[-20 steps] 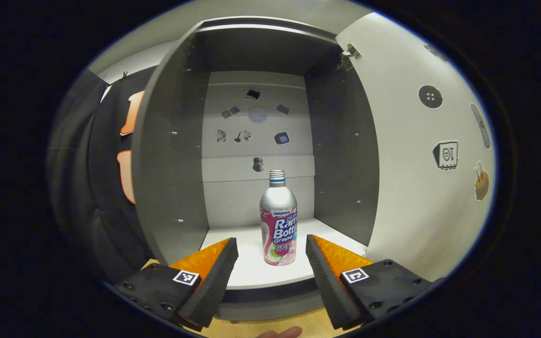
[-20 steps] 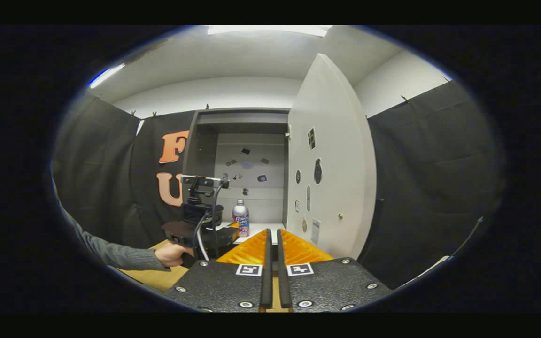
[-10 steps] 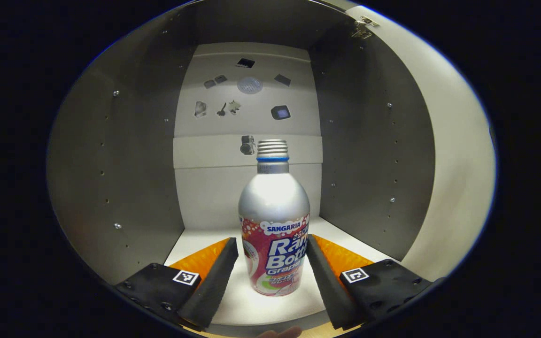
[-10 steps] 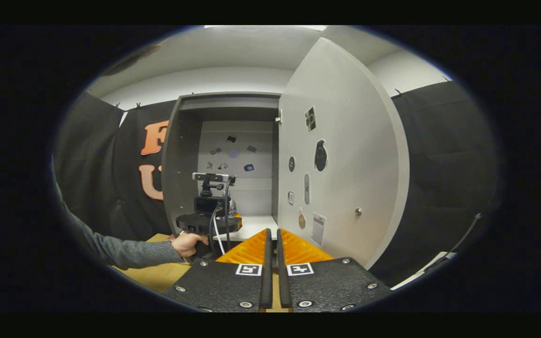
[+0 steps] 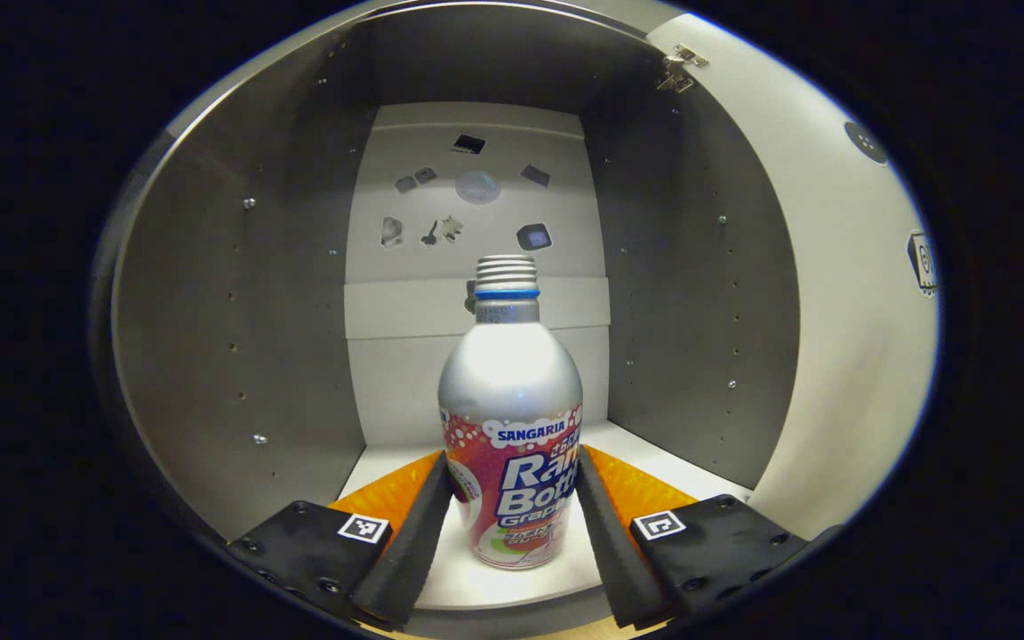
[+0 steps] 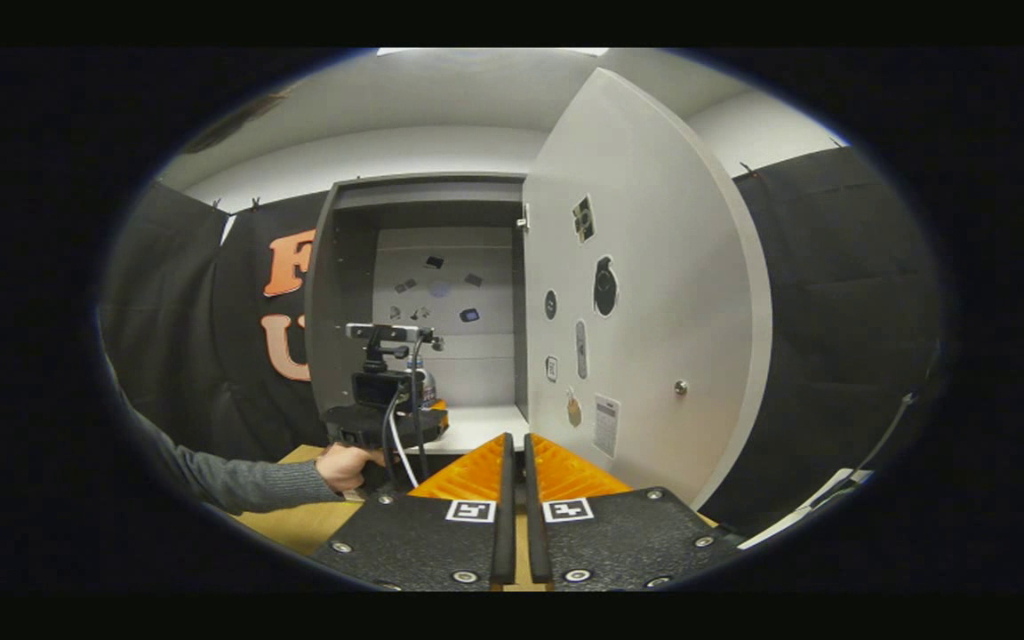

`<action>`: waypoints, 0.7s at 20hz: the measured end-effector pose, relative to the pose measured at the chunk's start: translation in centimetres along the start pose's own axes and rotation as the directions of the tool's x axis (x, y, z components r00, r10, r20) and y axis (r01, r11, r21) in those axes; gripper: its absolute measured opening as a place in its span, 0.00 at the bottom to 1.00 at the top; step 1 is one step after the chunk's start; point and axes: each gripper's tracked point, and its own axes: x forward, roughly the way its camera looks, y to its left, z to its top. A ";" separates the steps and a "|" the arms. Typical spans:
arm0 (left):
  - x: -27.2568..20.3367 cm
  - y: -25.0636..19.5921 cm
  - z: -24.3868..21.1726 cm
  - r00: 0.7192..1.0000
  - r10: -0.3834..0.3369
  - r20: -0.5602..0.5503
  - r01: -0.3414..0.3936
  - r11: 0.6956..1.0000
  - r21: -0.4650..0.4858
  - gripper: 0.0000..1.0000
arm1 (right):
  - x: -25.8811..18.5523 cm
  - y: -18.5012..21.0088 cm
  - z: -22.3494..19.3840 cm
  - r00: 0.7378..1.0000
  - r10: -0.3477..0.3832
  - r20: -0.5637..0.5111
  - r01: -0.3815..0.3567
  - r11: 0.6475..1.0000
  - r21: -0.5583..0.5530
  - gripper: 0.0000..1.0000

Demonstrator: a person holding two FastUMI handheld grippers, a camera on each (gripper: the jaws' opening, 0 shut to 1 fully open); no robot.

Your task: Open the cabinet door with the right hand, grasp the bottle in the cabinet with the left hand and place it on the coaster, then close the cabinet door with the right hand.

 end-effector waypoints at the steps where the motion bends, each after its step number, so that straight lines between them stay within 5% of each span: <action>1: -1.3 0.5 0.2 1.000 0.007 0.007 -0.007 1.000 0.003 0.85 | -0.3 0.2 -0.2 1.000 0.010 -0.006 -0.010 1.000 0.002 0.00; 8: -11.4 3.2 -1.4 0.997 0.067 0.028 -0.069 0.997 0.047 0.85 | -3.3 1.8 -1.6 0.995 0.092 -0.035 -0.092 0.996 0.014 0.00; 9: -13.0 3.7 -2.1 0.997 0.080 0.025 -0.081 0.996 0.048 0.85 | -3.7 2.0 -1.9 0.994 0.105 -0.040 -0.105 0.994 0.015 0.05; 14: -20.7 6.6 -7.6 0.988 0.153 -0.032 -0.150 0.985 0.084 0.84 | -6.0 3.0 -3.9 0.983 0.163 -0.087 -0.162 0.987 0.019 0.00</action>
